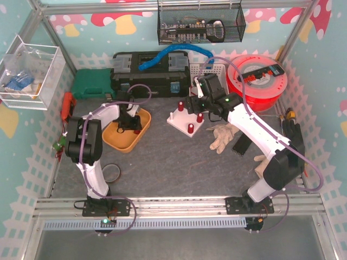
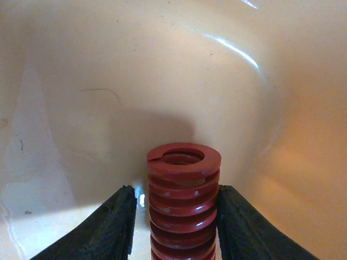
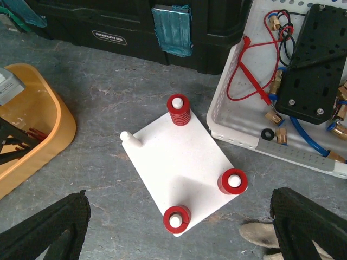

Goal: Install the large spring

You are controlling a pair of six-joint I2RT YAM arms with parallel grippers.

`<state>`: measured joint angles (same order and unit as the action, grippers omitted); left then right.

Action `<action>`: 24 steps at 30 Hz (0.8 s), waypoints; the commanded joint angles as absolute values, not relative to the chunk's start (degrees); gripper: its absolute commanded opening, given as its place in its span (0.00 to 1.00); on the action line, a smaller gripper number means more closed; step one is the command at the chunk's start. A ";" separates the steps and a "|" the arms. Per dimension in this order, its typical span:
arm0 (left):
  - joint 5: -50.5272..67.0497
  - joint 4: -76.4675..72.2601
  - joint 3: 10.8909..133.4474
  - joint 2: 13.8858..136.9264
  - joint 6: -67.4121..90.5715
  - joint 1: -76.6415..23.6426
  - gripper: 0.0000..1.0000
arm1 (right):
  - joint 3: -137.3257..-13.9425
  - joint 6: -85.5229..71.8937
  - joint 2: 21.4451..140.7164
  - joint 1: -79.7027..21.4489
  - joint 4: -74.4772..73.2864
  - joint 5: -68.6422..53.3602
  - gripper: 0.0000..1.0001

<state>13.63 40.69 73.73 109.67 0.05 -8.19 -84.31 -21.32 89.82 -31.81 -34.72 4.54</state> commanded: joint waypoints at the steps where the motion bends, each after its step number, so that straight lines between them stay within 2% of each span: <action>1: 11.77 40.87 72.97 110.84 1.31 -8.81 0.44 | -84.46 -21.14 88.59 -31.54 -35.07 5.32 0.90; 7: 11.19 40.81 73.11 111.01 1.49 -9.35 0.41 | -84.53 -20.85 88.38 -31.47 -35.07 5.54 0.90; 15: 10.23 40.87 75.00 109.12 1.66 -9.32 0.26 | -85.21 -19.99 88.37 -31.45 -35.07 5.34 0.91; 20: 11.02 40.86 78.65 106.01 1.63 -9.37 0.22 | -87.49 -19.14 88.08 -31.37 -34.98 5.32 0.98; 24: 13.84 40.44 81.96 103.62 2.24 -9.34 0.20 | -89.97 -20.14 88.51 -30.33 -35.09 3.25 0.99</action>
<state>11.33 41.28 77.23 108.92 1.48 -9.23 -86.35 -19.92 89.80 -31.48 -35.20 4.84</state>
